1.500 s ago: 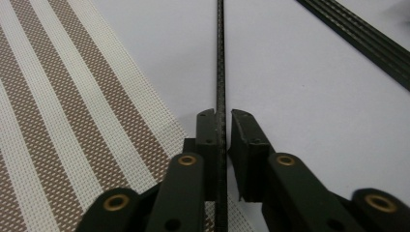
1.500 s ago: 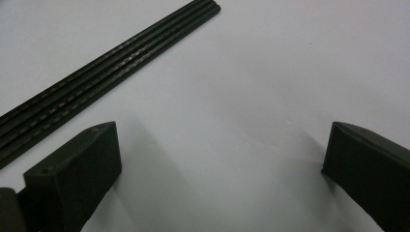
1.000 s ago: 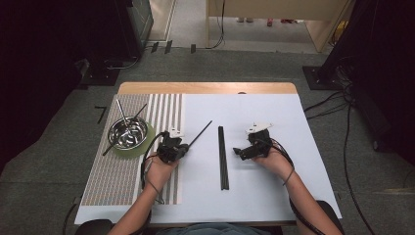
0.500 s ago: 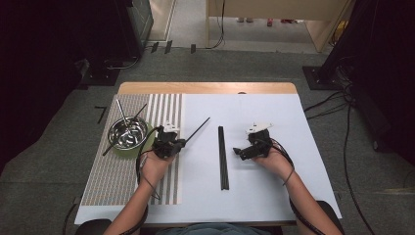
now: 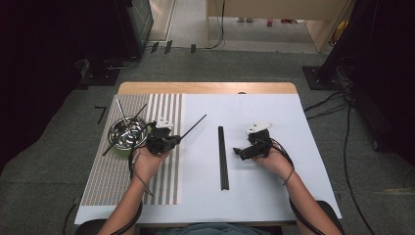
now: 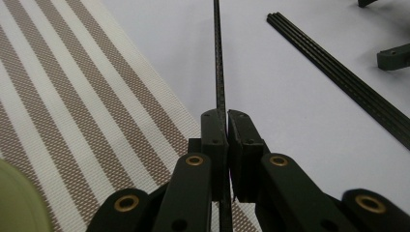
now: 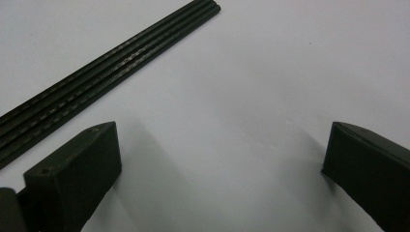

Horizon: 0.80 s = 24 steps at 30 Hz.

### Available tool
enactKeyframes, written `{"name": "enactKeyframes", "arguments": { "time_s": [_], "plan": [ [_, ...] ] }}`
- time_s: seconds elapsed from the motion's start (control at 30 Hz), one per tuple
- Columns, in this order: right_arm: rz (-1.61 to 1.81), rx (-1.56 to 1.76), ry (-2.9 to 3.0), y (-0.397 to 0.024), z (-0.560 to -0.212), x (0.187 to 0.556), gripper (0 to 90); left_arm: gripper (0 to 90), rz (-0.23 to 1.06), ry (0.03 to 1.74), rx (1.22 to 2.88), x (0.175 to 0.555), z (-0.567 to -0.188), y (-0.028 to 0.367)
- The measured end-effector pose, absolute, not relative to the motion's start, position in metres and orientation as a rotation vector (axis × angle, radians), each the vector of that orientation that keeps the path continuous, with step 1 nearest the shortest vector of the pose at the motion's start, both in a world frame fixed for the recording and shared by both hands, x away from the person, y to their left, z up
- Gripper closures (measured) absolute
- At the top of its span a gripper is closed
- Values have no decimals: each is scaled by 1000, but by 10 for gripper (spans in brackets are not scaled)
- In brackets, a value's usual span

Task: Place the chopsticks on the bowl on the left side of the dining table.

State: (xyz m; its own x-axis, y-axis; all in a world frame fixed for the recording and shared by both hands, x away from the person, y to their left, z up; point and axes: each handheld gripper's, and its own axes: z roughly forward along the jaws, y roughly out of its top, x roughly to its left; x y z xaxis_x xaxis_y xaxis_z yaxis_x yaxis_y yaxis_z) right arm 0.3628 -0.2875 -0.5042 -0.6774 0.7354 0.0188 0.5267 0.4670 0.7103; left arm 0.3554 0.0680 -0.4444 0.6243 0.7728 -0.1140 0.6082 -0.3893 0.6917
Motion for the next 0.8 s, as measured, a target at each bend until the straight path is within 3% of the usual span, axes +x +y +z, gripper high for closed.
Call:
{"name": "enactKeyframes", "arguments": {
  "time_s": [0.8],
  "plan": [
    [1024, 1084, 2428, -287, -504, 362, 0, 875, 373, 1102, 2081, 358, -421, 106]
  ]
}}
